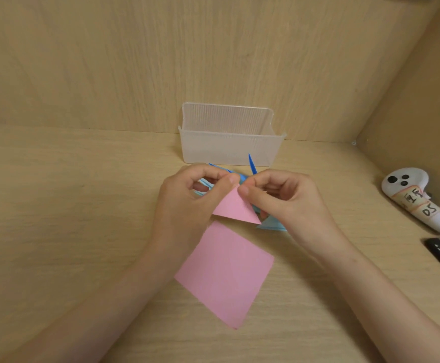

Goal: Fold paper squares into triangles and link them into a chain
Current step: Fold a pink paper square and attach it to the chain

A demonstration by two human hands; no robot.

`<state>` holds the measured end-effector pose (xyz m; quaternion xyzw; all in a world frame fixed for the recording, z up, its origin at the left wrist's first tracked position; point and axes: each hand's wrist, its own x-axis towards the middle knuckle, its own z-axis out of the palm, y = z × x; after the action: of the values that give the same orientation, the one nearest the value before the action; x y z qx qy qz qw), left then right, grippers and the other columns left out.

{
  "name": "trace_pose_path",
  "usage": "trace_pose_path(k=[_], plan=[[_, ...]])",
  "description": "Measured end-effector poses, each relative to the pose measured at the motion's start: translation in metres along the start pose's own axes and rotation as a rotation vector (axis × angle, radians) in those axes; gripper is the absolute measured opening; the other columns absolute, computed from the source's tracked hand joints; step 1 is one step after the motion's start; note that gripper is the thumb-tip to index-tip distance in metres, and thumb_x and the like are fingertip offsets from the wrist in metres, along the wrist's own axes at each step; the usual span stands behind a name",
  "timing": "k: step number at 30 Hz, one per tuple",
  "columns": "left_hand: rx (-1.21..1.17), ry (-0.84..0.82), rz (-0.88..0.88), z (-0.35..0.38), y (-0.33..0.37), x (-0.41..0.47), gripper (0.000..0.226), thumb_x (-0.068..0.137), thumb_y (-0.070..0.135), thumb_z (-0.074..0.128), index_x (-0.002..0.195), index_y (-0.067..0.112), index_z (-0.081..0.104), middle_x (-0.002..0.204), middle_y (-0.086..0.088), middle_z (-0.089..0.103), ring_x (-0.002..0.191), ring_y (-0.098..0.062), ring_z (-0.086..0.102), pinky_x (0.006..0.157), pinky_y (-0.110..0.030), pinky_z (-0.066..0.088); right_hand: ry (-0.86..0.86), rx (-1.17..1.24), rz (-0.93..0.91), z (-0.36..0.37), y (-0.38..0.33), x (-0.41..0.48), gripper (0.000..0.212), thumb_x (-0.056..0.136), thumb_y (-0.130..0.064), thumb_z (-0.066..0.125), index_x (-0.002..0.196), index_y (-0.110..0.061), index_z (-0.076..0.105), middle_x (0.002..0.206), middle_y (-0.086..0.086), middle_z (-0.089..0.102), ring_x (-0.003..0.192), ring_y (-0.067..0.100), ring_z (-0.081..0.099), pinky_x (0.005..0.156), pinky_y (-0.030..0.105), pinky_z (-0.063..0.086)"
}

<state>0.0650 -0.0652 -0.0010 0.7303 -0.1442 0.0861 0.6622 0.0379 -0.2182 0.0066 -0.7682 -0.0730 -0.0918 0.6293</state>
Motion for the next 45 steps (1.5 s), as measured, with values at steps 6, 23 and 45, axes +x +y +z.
trace_pose_path(k=[6, 23, 45], plan=[[-0.042, 0.088, -0.018, -0.002, 0.0, 0.004, 0.013, 0.081, 0.019, 0.07, 0.07, 0.026, 0.069, 0.069, 0.018, 0.067, 0.06, 0.003, 0.053, 0.061, -0.01, 0.04, -0.072, -0.037, 0.023, -0.005, -0.005, -0.001, 0.012, 0.083, -0.006, 0.068, 0.071, -0.012, 0.069, 0.061, -0.003, 0.061, 0.057, 0.005, 0.051, 0.054, 0.012, 0.038], [-0.071, 0.211, -0.013, -0.006, 0.001, 0.009, 0.016, 0.086, 0.018, 0.066, 0.071, 0.024, 0.065, 0.063, 0.026, 0.063, 0.056, 0.007, 0.051, 0.057, -0.005, 0.038, -0.175, -0.096, 0.057, -0.014, -0.015, 0.0, 0.016, 0.085, 0.0, 0.063, 0.072, -0.009, 0.066, 0.073, 0.005, 0.072, 0.059, 0.007, 0.06, 0.053, 0.007, 0.04], [-0.055, -0.02, -0.034, 0.004, 0.001, -0.001, 0.014, 0.078, 0.012, 0.073, 0.069, 0.022, 0.07, 0.069, 0.016, 0.07, 0.065, 0.002, 0.061, 0.065, -0.014, 0.046, -0.045, -0.052, -0.021, -0.013, -0.006, 0.001, 0.012, 0.073, -0.021, 0.076, 0.08, -0.013, 0.071, 0.074, 0.005, 0.067, 0.064, 0.009, 0.056, 0.062, 0.017, 0.044]])
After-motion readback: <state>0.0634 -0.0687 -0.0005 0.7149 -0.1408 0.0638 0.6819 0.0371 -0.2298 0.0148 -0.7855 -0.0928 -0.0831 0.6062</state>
